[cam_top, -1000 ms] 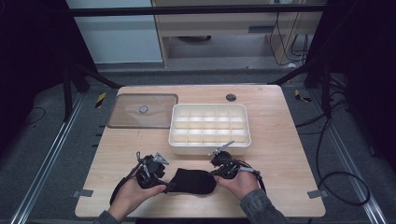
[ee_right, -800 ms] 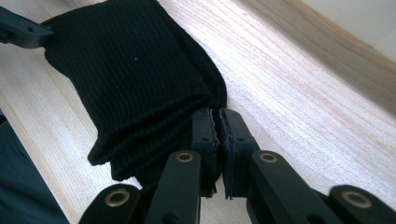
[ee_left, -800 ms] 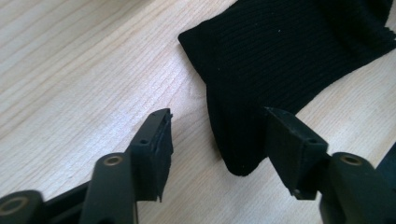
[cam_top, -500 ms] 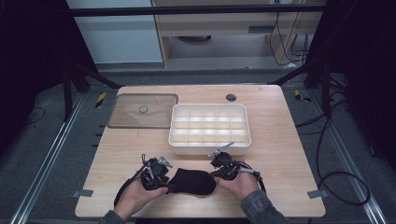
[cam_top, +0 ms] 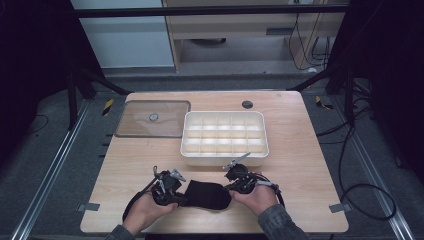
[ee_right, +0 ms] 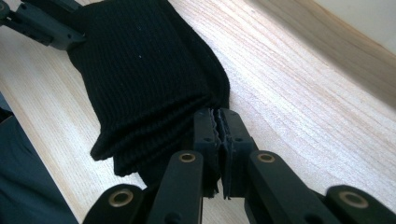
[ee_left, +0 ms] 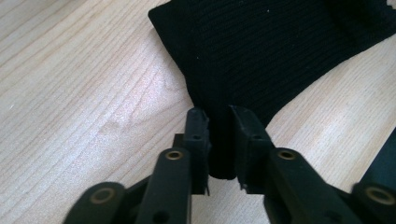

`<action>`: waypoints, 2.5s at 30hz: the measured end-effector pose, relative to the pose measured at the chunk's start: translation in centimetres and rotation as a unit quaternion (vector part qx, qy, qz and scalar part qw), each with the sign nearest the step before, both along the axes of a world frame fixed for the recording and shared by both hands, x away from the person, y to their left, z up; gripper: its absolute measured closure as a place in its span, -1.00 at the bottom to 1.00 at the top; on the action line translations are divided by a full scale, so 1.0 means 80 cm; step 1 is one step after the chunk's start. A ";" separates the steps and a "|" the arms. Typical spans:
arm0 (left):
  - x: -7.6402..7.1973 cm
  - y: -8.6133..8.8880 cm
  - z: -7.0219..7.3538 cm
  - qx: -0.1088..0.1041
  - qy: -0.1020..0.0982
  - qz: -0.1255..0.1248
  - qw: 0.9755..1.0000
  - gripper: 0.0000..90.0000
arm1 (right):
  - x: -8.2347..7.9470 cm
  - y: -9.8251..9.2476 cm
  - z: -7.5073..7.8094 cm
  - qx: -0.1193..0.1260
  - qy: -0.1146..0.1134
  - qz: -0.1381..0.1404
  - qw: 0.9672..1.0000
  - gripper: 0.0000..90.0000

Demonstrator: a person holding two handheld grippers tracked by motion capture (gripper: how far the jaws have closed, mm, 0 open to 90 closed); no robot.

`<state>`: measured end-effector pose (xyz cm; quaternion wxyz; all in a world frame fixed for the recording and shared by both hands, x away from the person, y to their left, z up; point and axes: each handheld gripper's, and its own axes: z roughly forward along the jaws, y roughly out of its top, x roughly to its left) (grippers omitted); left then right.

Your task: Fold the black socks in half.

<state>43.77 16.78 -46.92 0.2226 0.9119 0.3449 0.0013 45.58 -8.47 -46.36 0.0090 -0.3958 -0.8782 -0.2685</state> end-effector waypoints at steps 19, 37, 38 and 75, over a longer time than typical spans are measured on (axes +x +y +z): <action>0.005 0.006 0.014 -0.006 -0.014 -0.008 1.000 0.82 | 0.000 0.001 0.003 0.005 -0.005 -0.002 1.000 0.94; 0.010 -0.002 0.034 -0.005 -0.035 -0.024 0.999 0.82 | 0.000 0.001 0.006 0.013 -0.012 -0.004 1.000 0.93; 0.010 -0.001 0.034 -0.004 -0.035 -0.024 0.999 0.82 | 0.000 0.001 0.006 0.012 -0.011 -0.005 1.000 0.93; 0.016 -0.014 0.058 -0.013 -0.045 -0.045 0.998 0.82 | -0.005 0.017 0.018 0.014 -0.011 0.004 1.000 0.93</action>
